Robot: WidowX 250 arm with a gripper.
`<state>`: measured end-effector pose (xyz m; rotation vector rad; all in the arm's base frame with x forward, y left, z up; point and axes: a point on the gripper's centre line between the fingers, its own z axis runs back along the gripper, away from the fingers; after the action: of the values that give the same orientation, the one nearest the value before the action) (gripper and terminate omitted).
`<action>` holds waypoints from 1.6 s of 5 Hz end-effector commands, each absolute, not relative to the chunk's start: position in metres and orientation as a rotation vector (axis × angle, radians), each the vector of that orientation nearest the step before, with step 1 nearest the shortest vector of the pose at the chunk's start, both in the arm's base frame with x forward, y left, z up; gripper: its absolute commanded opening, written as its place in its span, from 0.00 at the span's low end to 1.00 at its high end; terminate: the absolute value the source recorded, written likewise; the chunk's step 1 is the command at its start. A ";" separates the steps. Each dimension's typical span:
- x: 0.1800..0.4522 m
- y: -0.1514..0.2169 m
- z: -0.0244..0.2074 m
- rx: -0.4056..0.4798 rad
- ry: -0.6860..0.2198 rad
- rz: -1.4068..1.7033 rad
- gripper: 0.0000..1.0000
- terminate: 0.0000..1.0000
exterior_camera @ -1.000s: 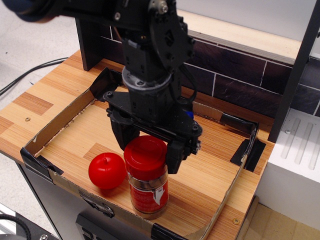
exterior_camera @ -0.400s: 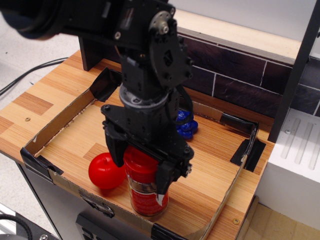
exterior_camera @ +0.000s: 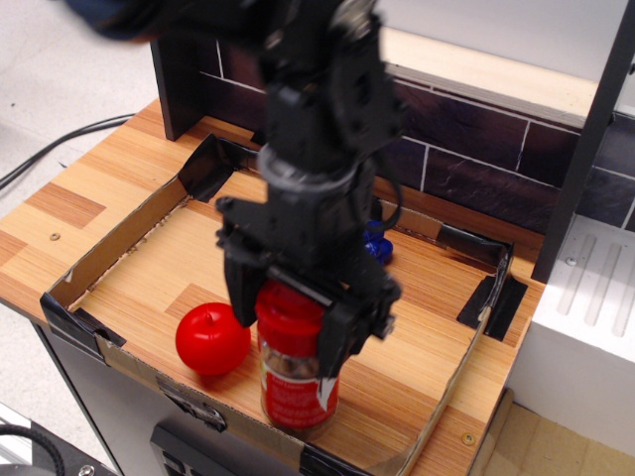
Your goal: Topple basil bottle
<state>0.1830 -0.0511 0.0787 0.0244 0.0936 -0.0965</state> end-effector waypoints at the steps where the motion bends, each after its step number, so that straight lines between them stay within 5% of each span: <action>1: 0.209 -0.057 0.088 0.098 0.244 0.048 0.00 0.00; 2: 0.219 -0.063 0.076 0.110 0.410 0.107 0.00 0.00; 3: 0.227 -0.067 0.064 0.099 0.470 0.115 0.00 0.00; 4: 0.236 -0.067 0.052 0.078 0.405 0.079 0.00 0.00; 5: 0.242 -0.069 0.040 0.158 0.142 -0.023 0.00 0.00; 7: 0.252 -0.078 0.018 0.008 -0.181 -0.107 0.00 0.00; 8: 0.254 -0.077 0.021 -0.011 -0.198 -0.039 1.00 0.00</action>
<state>0.2509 -0.0782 0.0136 -0.0103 -0.1753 -0.0390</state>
